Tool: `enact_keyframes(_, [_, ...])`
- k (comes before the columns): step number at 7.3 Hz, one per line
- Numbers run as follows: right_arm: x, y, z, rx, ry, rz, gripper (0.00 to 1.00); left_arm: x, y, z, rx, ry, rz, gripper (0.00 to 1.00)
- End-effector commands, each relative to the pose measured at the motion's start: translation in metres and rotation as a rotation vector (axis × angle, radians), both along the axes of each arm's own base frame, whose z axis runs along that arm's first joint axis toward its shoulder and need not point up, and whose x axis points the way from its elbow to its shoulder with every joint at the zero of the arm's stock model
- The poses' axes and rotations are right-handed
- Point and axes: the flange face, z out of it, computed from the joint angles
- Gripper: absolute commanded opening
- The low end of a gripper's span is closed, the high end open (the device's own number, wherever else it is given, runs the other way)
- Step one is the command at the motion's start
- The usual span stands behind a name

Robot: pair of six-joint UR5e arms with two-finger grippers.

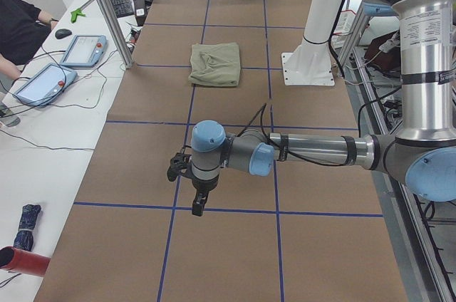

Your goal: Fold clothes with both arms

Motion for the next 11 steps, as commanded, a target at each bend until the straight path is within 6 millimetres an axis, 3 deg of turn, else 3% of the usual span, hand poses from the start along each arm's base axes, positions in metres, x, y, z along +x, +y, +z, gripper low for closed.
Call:
enact_keyframes(1, [0.014, 0.022, 0.023, -0.048, 0.001, 0.028, 1.0, -0.009, 0.004, 0.007, -0.039, -0.002, 0.009, 1.0])
enact_keyframes(4, [0.038, 0.033, 0.025, -0.081, 0.002, 0.11, 1.0, -0.007, 0.01, 0.007, -0.049, 0.028, 0.015, 1.0])
enact_keyframes(9, [0.039, 0.029, 0.023, -0.091, 0.003, 0.225, 1.0, -0.005, 0.004, 0.005, -0.058, 0.05, -0.002, 1.0])
enact_keyframes(11, [0.04, 0.029, 0.023, -0.091, 0.002, 0.226, 1.0, -0.005, -0.001, 0.0, -0.119, 0.061, -0.101, 1.0])
